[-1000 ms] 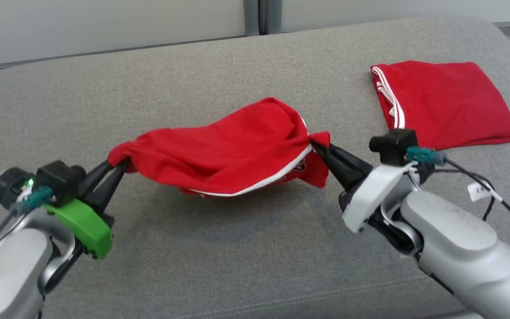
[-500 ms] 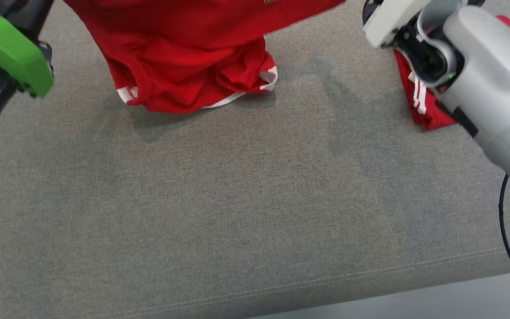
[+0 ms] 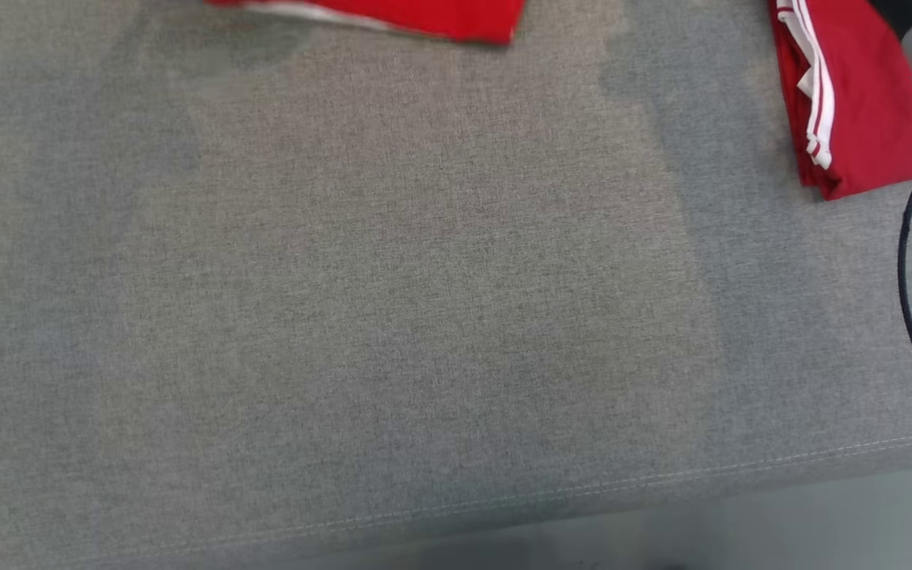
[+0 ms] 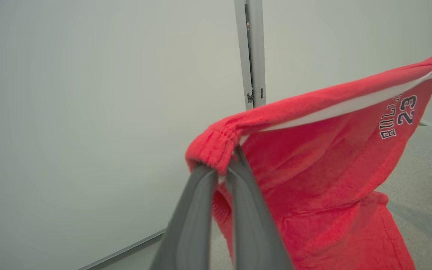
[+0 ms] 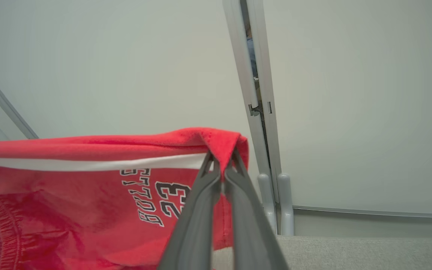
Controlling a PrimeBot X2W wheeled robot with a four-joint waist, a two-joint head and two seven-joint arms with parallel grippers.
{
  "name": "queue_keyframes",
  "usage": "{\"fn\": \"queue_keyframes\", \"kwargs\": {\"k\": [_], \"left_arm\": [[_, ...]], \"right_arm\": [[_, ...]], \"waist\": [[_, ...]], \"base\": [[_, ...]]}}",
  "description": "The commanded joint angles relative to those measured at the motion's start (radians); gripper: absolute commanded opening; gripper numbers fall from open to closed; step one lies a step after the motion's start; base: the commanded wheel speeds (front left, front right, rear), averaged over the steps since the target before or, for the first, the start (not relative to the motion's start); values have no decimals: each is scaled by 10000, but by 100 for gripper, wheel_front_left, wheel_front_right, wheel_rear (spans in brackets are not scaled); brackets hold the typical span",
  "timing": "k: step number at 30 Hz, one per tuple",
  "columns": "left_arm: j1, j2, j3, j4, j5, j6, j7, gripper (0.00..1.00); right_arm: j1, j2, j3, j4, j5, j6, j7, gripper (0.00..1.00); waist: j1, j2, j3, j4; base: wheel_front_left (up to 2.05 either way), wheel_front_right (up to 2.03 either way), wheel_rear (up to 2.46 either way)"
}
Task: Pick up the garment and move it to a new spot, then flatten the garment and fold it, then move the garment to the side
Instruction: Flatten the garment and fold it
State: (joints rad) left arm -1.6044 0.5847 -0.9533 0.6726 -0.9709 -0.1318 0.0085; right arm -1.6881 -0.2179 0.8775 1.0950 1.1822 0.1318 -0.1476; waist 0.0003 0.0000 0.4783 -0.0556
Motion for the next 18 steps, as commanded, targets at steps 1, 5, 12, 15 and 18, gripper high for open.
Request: {"fn": "queue_keyframes", "kwargs": {"k": [1,5,12,15,18], "left_arm": [[-434,-101,-126,256,159,31,-92,0],[-1392,-636,-171,1127,387,33,-884,0],[-1871,-1302,27,2061,594,161,-2187,0],[-1724,-1579,219,2492,495,201,-2486,0],[-1388,-1809,188,2864,562,149,-2610,0]], "right_arm": [[-352,19,-50,391,-118,-23,-331,0],[-1370,240,-224,1217,-544,-23,-1084,0],[-1916,40,-1134,709,-1777,-23,-1178,0],[-1564,103,-1581,230,-2653,-21,-1182,0],[-1131,229,-1939,-100,-3318,-20,-1185,0]], "waist": [[-3,0,277,81],[-3,0,526,190],[-3,0,923,370],[-3,0,1151,441],[-3,0,1361,499]], "base": [[0,0,0],[0,0,0],[0,0,0],[0,0,0],[0,0,0]]}}
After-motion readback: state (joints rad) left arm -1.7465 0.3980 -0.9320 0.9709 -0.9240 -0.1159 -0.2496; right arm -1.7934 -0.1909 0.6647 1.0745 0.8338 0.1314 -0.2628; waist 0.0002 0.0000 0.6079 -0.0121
